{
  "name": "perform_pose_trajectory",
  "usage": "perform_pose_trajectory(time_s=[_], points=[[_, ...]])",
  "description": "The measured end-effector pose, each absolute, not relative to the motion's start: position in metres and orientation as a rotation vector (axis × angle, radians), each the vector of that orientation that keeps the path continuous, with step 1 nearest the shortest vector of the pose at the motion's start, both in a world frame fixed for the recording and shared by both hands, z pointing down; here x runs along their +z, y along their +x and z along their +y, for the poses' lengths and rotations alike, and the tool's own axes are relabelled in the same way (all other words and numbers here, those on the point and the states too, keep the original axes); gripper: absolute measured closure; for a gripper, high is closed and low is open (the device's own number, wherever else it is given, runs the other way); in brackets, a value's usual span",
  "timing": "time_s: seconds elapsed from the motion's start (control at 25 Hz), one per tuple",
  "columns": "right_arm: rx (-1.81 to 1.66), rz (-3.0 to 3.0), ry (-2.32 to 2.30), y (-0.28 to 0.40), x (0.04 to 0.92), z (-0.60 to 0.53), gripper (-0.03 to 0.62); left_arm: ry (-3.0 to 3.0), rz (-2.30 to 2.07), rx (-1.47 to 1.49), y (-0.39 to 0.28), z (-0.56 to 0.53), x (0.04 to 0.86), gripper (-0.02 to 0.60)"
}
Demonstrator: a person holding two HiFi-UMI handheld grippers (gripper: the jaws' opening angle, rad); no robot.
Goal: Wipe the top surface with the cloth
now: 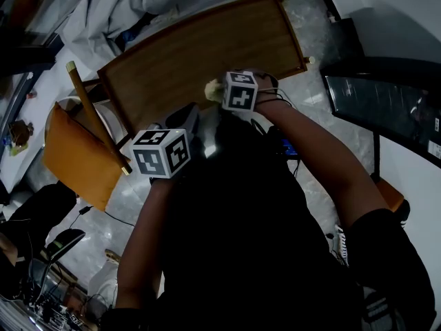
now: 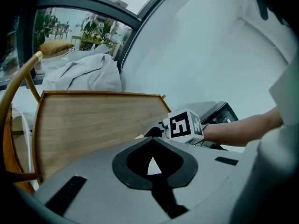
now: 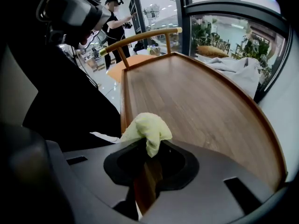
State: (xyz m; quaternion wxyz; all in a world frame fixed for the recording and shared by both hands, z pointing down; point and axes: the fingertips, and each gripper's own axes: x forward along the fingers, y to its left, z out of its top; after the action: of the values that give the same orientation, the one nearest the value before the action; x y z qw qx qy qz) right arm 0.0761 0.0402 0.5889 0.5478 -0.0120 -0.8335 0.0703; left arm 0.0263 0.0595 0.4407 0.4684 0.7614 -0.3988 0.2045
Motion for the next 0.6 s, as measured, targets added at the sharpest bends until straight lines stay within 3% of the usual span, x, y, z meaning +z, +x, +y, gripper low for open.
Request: perform_pose_trajectory(time_s=[0.6], points=[[0.138, -1.941, 0.056, 0.168, 0.584, 0.009, 0.516, 1.861, -0.893, 0.528, 0.109, 0.046, 0.465, 0.569]])
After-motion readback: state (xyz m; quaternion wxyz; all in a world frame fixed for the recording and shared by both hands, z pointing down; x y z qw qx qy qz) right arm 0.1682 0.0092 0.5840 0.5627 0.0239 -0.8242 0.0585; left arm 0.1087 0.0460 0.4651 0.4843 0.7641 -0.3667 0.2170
